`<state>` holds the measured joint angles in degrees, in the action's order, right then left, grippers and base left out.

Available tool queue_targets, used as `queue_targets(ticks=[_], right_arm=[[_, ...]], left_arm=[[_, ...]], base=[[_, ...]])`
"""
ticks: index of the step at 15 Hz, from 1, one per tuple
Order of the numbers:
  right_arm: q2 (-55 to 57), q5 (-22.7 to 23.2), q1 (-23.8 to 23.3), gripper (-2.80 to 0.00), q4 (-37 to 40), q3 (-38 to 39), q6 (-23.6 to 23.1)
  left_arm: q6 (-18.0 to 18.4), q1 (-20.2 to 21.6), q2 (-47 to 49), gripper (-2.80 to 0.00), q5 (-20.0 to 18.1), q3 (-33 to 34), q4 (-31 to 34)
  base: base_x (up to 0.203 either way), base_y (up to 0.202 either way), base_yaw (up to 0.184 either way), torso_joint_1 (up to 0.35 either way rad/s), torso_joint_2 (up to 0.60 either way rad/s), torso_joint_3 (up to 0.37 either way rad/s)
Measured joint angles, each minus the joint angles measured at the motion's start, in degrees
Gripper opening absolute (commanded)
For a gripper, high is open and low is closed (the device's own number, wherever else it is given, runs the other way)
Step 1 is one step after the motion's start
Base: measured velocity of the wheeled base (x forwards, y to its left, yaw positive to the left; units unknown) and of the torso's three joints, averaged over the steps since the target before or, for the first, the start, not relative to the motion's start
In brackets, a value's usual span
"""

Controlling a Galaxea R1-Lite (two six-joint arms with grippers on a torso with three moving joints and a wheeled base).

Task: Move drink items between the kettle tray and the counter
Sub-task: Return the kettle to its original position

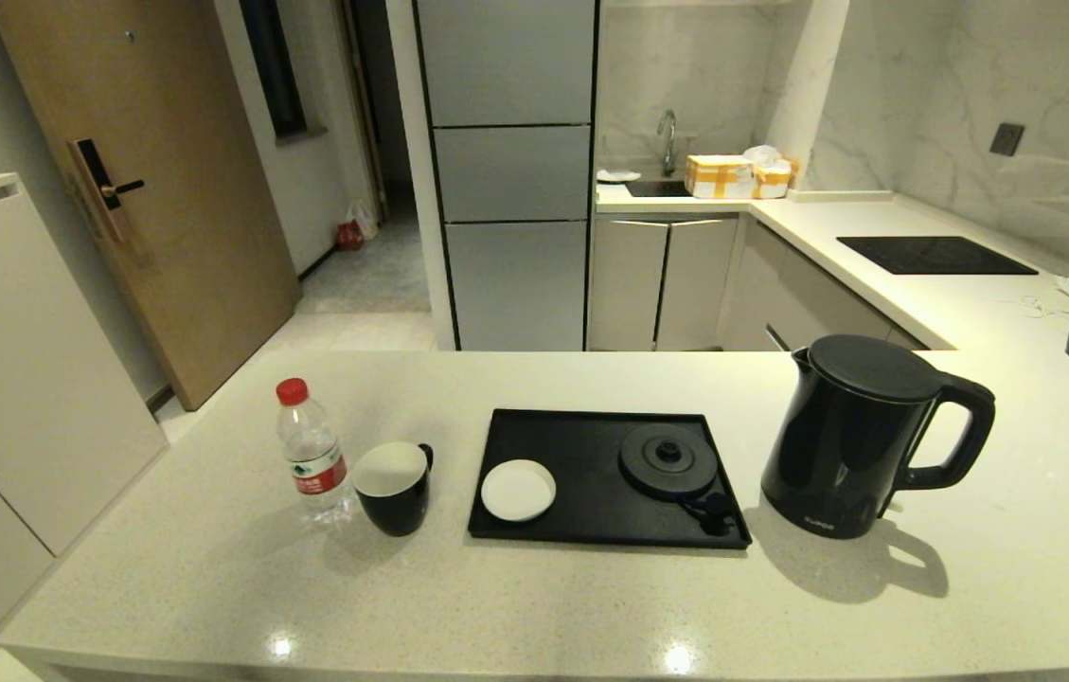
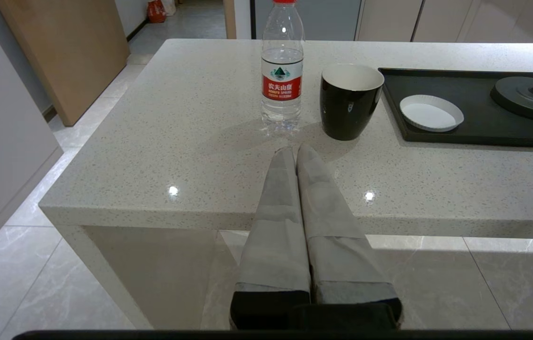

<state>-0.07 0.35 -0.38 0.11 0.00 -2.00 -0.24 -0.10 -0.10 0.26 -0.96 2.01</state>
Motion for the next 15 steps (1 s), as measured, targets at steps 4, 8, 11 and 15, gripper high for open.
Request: queue_targets(ticks=[4,8,11,15], right_arm=[[0.0,-0.1,0.1,-2.80,0.6,0.0,-1.9],[0.4,1.1,0.1,-2.80,2.9,-2.5,-2.4],[6.5,3.4,0.0,-2.80,4.2,-15.4,-0.8],[30.0,-2.1,-0.6,-2.80,8.6,-31.4,1.3]], left_arm=[[0.0,0.0,0.0,-2.80,0.0,0.0,0.0],[0.0,0.0,0.0,-2.80,0.0,0.0,0.0],[0.0,0.0,0.0,-2.80,0.0,0.0,0.0],[0.0,0.0,0.0,-2.80,0.0,0.0,0.0]], base=[[0.000,0.000,0.000,0.000,0.00,0.000],[0.000,0.000,0.000,0.000,0.00,0.000],[0.000,0.000,0.000,0.000,0.00,0.000],[0.000,0.000,0.000,0.000,0.00,0.000]])
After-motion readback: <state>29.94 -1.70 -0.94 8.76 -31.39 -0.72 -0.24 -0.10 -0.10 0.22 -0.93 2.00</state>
